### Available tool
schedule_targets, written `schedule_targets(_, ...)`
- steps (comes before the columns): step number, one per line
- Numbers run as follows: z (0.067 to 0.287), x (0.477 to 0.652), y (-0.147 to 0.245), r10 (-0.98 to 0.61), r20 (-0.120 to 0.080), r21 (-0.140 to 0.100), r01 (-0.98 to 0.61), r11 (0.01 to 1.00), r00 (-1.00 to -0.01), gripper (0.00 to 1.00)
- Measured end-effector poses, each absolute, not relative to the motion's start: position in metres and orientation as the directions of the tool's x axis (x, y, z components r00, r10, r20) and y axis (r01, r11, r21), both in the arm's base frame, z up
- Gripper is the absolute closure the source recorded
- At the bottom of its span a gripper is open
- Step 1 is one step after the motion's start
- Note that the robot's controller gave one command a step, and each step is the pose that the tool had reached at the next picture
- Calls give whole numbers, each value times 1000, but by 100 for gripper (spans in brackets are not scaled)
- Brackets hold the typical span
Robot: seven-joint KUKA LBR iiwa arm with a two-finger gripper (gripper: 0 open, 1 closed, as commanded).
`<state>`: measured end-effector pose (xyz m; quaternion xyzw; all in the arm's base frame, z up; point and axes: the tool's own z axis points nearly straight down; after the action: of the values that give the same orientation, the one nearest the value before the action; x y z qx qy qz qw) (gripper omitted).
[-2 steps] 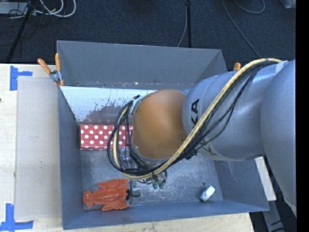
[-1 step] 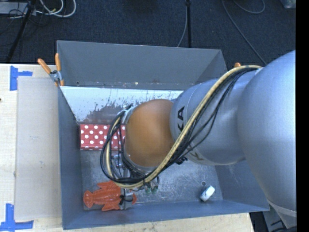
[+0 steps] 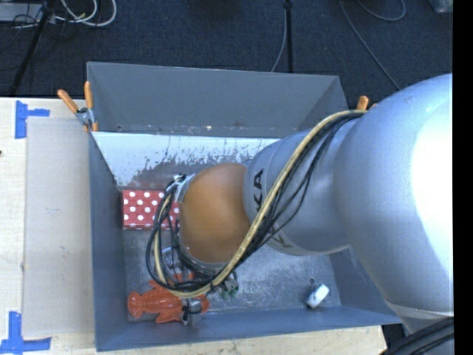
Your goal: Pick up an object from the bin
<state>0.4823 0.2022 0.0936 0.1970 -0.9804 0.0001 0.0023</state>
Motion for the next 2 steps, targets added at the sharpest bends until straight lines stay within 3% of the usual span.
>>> schedule_targets(1, 71, 495, 223, -517, -5, 4, -517, 856, -856, 100)
schedule_targets(2, 71, 495, 223, -516, -5, 4, -516, 856, -856, 100)
